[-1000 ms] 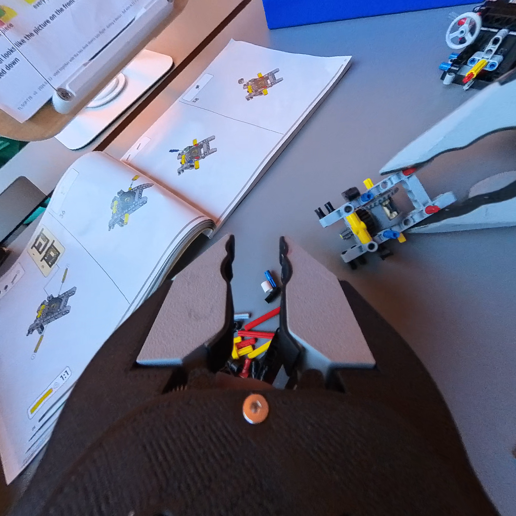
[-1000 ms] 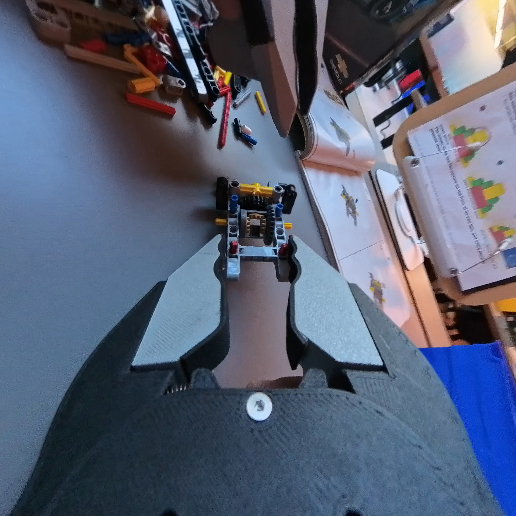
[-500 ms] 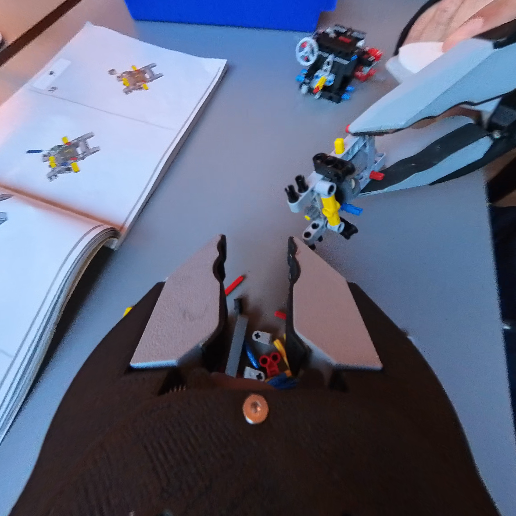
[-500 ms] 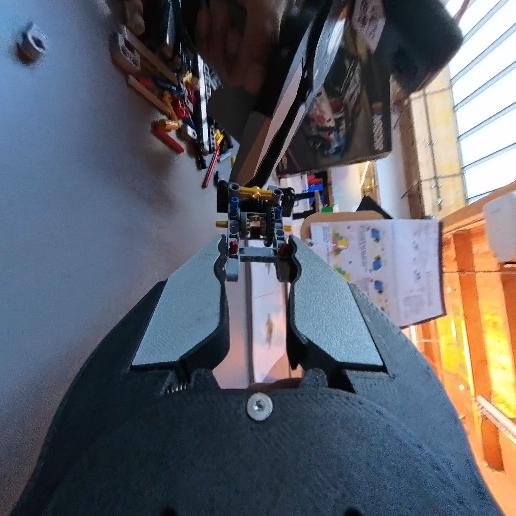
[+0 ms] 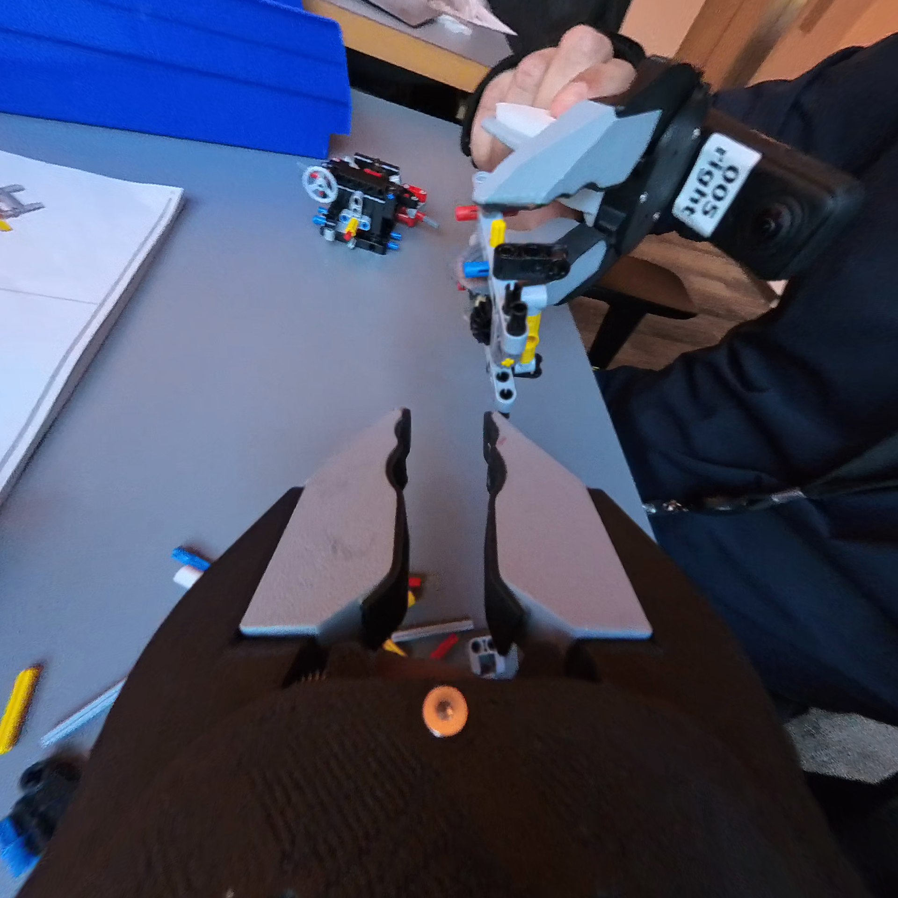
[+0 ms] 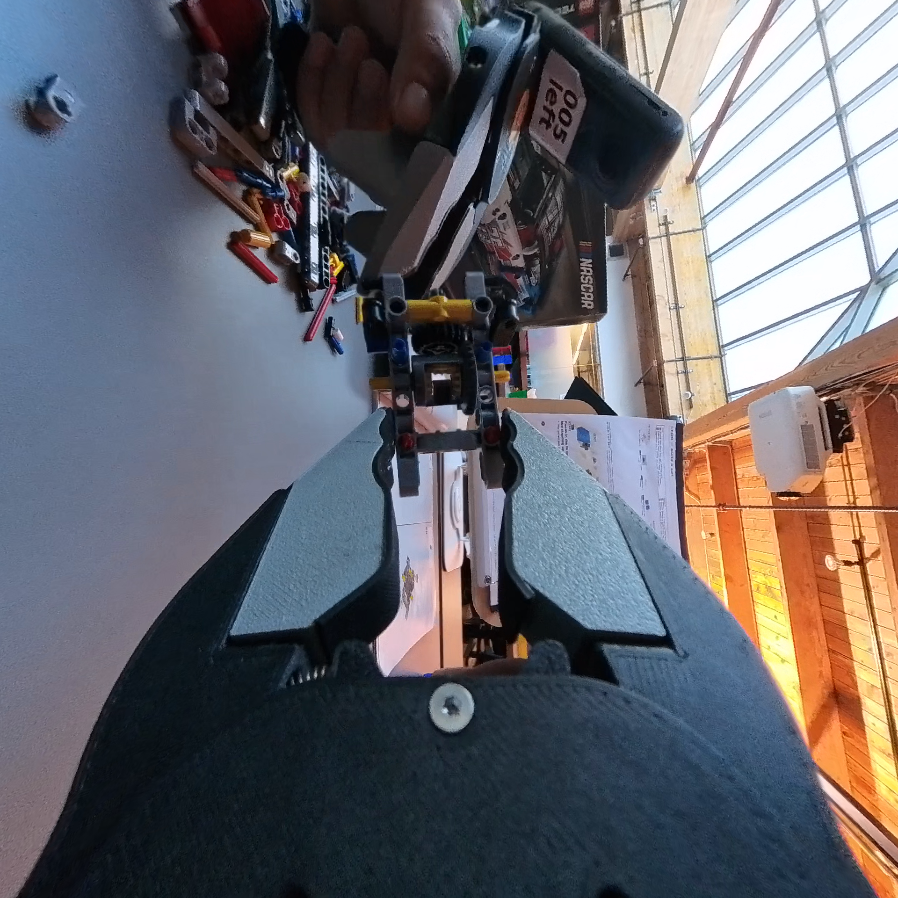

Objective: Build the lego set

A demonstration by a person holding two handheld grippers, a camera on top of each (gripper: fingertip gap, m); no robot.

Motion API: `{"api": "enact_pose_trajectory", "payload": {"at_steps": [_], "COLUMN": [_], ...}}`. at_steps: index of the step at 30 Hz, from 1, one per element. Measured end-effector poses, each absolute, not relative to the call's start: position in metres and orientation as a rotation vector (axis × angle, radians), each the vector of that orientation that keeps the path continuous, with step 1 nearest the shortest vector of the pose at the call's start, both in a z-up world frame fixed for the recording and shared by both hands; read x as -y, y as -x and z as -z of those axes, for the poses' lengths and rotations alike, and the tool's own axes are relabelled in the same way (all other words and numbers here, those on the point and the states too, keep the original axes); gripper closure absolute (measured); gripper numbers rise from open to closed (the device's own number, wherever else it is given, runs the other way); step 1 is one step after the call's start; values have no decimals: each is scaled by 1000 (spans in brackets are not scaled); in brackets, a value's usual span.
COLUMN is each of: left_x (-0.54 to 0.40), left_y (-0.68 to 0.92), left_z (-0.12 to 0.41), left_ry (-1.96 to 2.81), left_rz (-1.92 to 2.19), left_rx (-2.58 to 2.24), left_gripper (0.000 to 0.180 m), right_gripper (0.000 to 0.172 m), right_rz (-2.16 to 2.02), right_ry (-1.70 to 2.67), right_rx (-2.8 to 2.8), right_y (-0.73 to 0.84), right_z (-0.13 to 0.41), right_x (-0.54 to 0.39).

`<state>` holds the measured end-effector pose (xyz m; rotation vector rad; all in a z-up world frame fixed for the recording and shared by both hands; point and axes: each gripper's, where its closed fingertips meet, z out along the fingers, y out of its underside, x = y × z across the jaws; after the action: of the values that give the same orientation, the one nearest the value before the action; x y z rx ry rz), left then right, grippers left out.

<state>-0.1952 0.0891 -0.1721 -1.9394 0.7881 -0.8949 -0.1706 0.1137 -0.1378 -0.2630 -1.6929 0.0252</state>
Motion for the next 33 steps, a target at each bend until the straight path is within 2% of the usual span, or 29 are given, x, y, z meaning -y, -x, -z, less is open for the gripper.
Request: {"api": "enact_pose_trajectory", "payload": {"at_steps": [5,8,13,19,22,26,33], "left_x": [-80,-70,-78,-85,-85,-89,-98], "left_y": [189,185,184,186,185,185,189], "left_z": [173,173,168,164,165,167,167], "left_ry": [1934,1953,1923,1900,1904,1905,1891], "left_rz": [915,989,934,921,941,885,834], "left_rx": [-847,-877,-851,-813,-804,-816,-777], "left_gripper": [153,145,146,159,159,175,176], "right_gripper": [131,131,131,132,131,131,131], "right_rz": [-12,-9,39,71,97,106,135], "right_ry": [256,271,256,237,226,234,207], "right_rx": [1694,1671,1677,1678,1675,1673,1662], "right_y": [168,168,169,170,172,172,171], "right_z": [135,125,122,129,134,137,136], "right_x": [-111,-113,-116,-119,-120,-123,-126]}}
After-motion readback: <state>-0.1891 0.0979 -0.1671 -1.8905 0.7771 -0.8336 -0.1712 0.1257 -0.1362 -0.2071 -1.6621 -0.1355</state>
